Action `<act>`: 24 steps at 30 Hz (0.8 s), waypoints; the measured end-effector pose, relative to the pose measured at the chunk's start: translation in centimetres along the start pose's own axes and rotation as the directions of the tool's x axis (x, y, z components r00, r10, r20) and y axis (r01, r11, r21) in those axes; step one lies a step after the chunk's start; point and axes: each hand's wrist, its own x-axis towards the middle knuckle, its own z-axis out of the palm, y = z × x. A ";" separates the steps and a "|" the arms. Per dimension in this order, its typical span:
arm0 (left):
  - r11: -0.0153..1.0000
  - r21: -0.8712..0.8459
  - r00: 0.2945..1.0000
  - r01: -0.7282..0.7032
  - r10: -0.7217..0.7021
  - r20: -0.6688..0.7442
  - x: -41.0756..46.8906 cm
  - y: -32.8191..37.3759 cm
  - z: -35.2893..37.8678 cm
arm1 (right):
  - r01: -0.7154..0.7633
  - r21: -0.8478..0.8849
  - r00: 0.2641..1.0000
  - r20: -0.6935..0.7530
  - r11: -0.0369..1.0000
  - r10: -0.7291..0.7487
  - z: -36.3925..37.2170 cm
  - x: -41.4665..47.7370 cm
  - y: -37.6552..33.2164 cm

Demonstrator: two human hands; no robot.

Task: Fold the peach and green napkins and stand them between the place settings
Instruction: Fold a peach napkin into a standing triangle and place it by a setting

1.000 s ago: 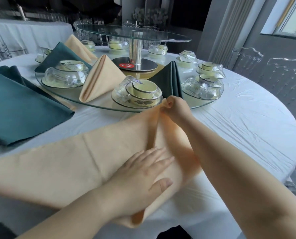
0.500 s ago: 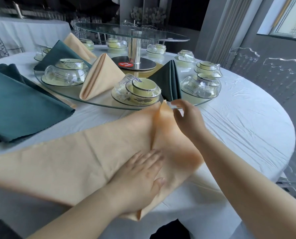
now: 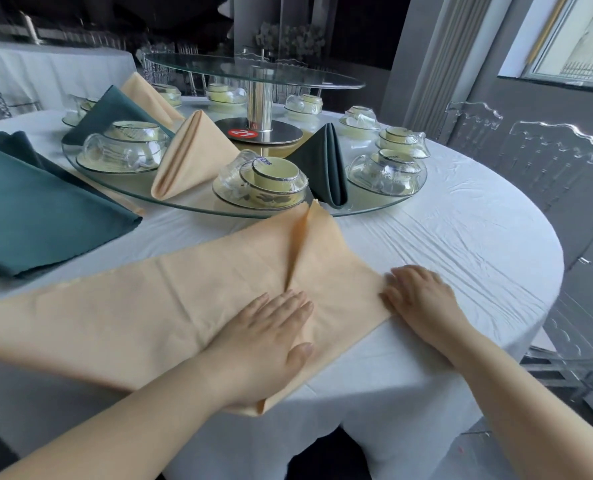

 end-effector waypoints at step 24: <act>0.973 -0.002 0.927 0.229 -0.219 -0.305 -17.8 -14.7 0.1 | 0.805 0.249 0.593 -0.305 0.539 -0.745 3.3 -7.3 -8.3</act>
